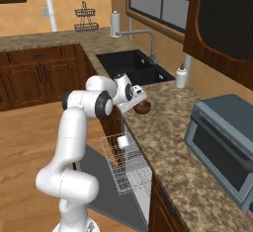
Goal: Pick up the cup and bowl from the counter, place them in the dishwasher, and close the dishwasher door.
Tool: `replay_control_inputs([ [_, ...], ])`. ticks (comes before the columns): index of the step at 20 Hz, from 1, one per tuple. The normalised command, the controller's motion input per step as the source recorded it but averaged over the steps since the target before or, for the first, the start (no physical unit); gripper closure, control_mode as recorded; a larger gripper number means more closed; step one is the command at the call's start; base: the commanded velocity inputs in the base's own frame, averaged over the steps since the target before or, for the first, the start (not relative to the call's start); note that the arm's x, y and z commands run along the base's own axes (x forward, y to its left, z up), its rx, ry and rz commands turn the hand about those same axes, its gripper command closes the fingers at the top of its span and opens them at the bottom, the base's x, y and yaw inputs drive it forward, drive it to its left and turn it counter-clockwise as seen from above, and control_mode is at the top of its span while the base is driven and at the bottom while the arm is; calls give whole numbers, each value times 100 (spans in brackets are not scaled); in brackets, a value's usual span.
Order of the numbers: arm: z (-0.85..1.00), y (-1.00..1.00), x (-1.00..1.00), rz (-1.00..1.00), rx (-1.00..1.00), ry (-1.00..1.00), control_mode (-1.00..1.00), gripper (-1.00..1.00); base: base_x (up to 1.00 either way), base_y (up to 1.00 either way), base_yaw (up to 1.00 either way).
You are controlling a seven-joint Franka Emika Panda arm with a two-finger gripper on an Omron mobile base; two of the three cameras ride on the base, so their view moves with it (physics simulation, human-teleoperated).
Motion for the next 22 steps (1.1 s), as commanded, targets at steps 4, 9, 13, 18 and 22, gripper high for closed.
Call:
replay_control_inputs([
  [4,-12,0,-5,5,0,0,-100,100,0,0,0],
  [9,-2,0,-49,1,1,0,-100,100,0,0,0],
  [13,0,25,-93,0,2,-1,-100,100,0,0,0],
  [18,0,85,-100,0,0,-3,-100,100,0,0,0],
  [22,0,100,-100,0,0,-2,-100,100,0,0,0],
])
